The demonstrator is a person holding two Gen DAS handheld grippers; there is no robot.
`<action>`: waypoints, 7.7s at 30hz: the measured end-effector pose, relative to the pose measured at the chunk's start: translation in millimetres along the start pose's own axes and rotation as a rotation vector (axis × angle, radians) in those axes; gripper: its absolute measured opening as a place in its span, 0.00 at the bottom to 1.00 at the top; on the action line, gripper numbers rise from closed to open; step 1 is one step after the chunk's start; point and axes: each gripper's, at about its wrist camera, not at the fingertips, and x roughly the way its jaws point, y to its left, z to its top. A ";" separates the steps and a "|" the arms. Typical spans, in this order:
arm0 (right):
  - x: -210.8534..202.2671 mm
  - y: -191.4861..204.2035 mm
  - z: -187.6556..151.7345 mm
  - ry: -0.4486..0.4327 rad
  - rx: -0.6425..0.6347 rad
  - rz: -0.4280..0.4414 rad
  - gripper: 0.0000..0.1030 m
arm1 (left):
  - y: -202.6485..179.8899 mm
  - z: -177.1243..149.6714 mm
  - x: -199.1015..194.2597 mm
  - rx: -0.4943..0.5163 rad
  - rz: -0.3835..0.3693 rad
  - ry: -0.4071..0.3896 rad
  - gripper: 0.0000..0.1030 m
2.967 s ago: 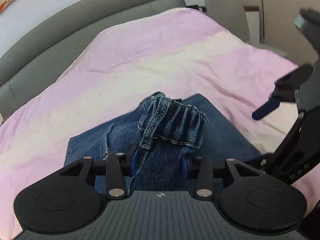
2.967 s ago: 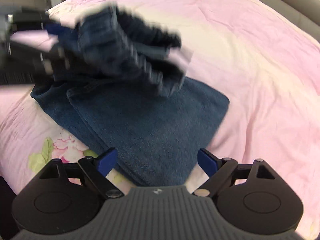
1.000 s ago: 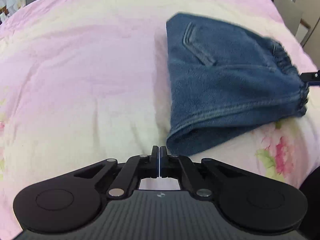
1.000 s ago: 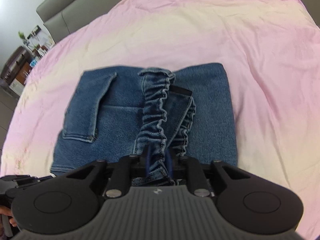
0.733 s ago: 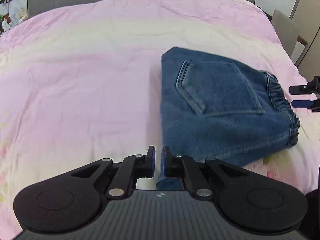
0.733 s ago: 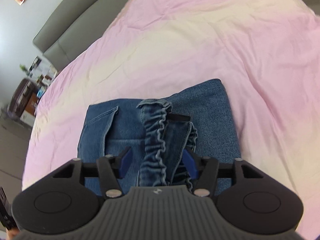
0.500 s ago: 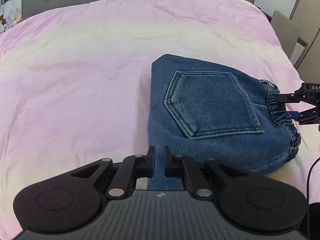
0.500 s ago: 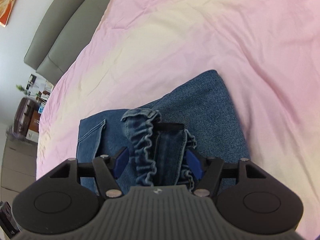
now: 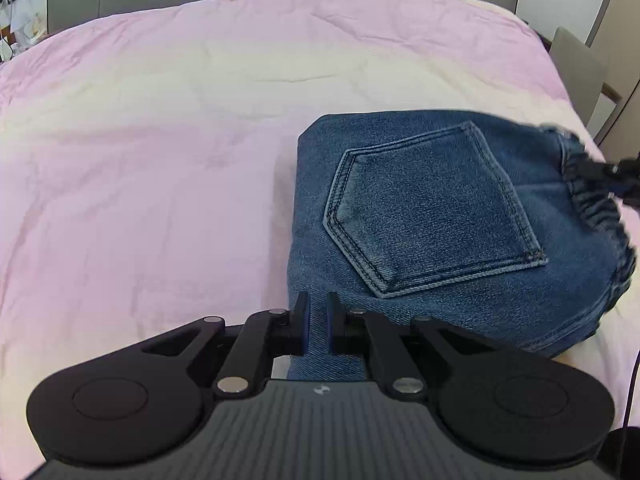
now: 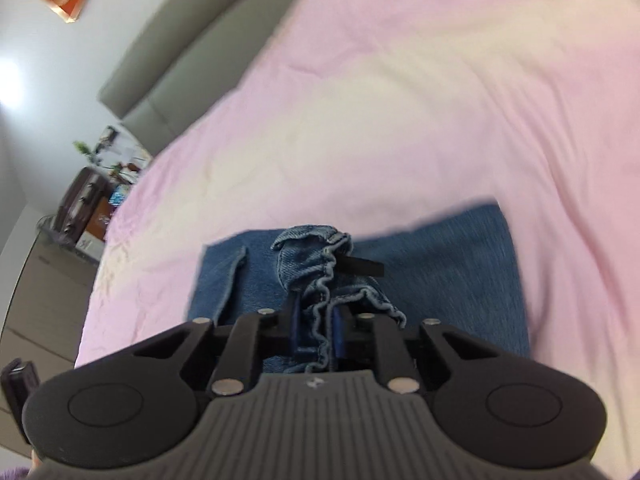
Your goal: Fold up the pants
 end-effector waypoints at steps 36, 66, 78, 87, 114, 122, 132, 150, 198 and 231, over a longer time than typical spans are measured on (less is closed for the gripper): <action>-28.0 -0.8 -92.0 0.019 -0.407 -0.359 0.17 | 4.3 -44.2 -11.4 0.132 -0.016 0.084 0.17; -83.4 -38.2 -84.9 -0.007 -0.061 -0.253 0.67 | 39.5 -3.8 -37.0 -0.017 -0.074 -0.006 0.57; -36.1 -79.4 -40.9 0.089 0.153 -0.172 0.75 | 48.3 46.0 40.3 -0.154 -0.135 0.075 0.71; 7.2 -105.1 -31.4 0.195 0.177 -0.135 0.75 | 47.3 50.2 75.8 -0.116 -0.146 0.142 0.75; 4.8 -102.9 -31.0 0.182 0.177 -0.079 0.46 | 44.7 46.1 74.5 -0.140 -0.195 0.145 0.39; -27.3 -69.0 -24.5 0.157 0.103 -0.113 0.39 | 48.5 40.1 37.1 -0.171 -0.195 0.078 0.28; -43.4 6.2 -34.9 0.196 0.021 -0.107 0.38 | 97.3 10.0 -24.1 -0.237 -0.176 -0.009 0.26; 101.3 193.1 -88.2 0.256 -0.080 0.085 0.38 | 297.0 -21.3 -95.3 -0.456 0.062 -0.185 0.26; 182.9 299.5 -101.5 0.133 -0.494 -0.169 0.41 | 308.0 -95.6 -132.6 -0.123 0.116 -0.056 0.62; 154.7 270.0 -182.1 0.234 -0.718 -0.140 0.30 | 279.9 -129.7 -114.5 0.123 0.344 0.142 0.31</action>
